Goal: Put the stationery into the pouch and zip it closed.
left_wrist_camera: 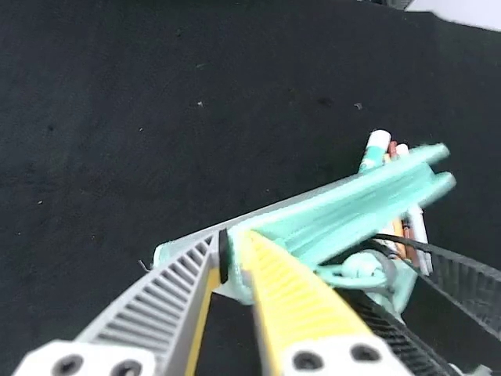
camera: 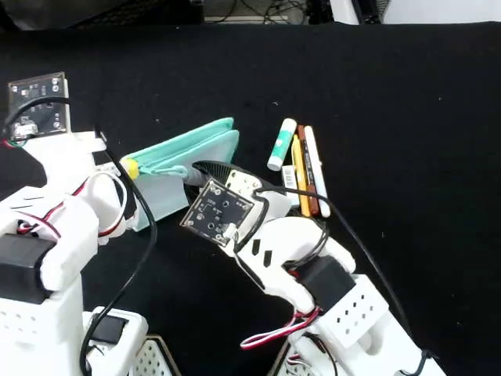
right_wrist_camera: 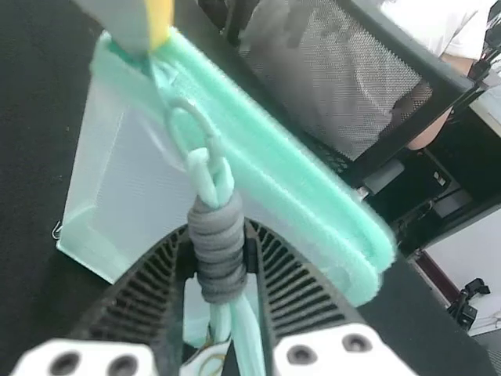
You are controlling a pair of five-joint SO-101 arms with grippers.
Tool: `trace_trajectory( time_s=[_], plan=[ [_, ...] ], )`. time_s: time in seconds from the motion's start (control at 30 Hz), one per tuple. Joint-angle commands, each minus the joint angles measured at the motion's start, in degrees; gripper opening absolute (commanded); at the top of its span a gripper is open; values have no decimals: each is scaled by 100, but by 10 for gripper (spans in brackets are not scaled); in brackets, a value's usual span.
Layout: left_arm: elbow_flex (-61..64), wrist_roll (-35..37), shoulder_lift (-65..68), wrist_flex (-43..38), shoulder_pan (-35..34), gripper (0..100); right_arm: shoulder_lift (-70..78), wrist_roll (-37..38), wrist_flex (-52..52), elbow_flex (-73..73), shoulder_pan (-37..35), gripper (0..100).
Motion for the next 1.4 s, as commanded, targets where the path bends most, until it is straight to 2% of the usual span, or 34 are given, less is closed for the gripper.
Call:
trace_trajectory(
  time_s=[0.0, 0.1, 0.23, 0.33, 0.57, 0.77, 1.0, 1.13, 1.37],
  plan=[
    [277, 0, 97, 18, 57, 30, -66, 26, -9, -418, 149, 12],
    [277, -167, 97, 18, 48, 32, -84, 9, 18, -567, 158, 12],
    [303, -1116, 97, 53, 13, 32, -92, -9, 26, -611, 396, 12],
    [497, -1565, 97, 18, 13, 32, -92, -9, 26, -593, 774, 12],
    [971, -1486, 88, -519, -259, 32, -92, 18, 26, -602, 1213, 12],
    [1112, -1495, 88, -554, -435, 32, -92, 26, 26, -611, 1503, 12],
    [1103, -1503, -404, -721, -444, 32, -101, 35, 9, -919, 2295, 12],
    [1719, -1521, -993, -1196, -655, 32, -101, 35, 9, -1059, 2593, 12],
    [3187, -1960, -1837, -2040, -1112, 32, -92, 35, 26, -989, 2620, 12]
  ],
)
